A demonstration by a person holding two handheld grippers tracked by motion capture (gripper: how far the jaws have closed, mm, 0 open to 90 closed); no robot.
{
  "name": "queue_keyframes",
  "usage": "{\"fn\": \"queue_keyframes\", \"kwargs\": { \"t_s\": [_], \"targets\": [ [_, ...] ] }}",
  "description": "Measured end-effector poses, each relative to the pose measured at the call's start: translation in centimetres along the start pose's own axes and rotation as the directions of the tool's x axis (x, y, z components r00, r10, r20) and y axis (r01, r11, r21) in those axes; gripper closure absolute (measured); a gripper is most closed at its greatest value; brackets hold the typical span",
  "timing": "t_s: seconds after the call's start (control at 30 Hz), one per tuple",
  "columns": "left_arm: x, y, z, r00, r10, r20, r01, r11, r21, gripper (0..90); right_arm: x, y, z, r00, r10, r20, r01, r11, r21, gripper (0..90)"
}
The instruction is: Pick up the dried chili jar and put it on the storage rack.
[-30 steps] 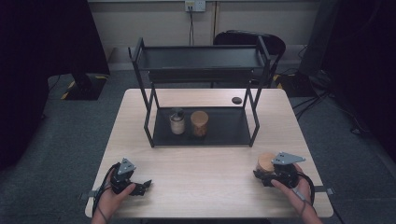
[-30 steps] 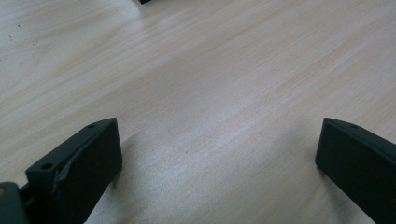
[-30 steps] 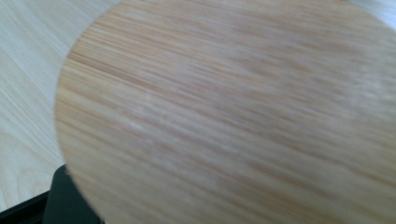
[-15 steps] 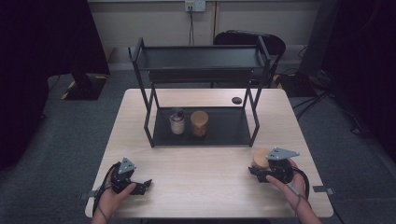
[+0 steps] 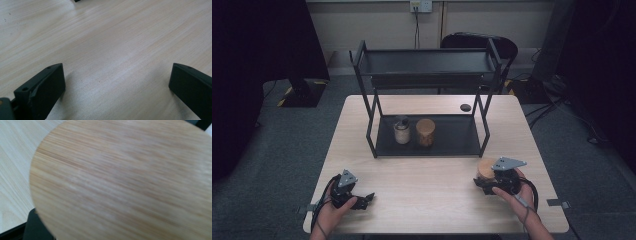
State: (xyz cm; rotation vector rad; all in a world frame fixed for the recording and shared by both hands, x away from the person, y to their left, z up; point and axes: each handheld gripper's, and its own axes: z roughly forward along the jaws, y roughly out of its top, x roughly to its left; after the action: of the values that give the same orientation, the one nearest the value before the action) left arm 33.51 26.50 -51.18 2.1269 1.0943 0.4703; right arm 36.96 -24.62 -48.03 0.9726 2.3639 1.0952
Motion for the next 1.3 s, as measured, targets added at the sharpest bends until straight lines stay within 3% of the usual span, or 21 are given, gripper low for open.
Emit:
{"fn": "queue_keyframes", "kwargs": {
  "t_s": [0.73,1.3],
  "targets": [
    [-0.1,-0.1,-0.1,1.0,-0.002,-0.002,0.002,1.0,0.0,0.1,0.6,2.2,2.2,0.9993,-0.026,-0.028,0.027,1.0,0.015,25.5],
    [-0.1,-0.1,-0.1,1.0,-0.001,-0.002,0.001,1.0,0.0,0.1,0.0,3.5,3.2,0.9995,-0.024,-0.022,0.024,0.999,0.021,25.5]
  ]
}}
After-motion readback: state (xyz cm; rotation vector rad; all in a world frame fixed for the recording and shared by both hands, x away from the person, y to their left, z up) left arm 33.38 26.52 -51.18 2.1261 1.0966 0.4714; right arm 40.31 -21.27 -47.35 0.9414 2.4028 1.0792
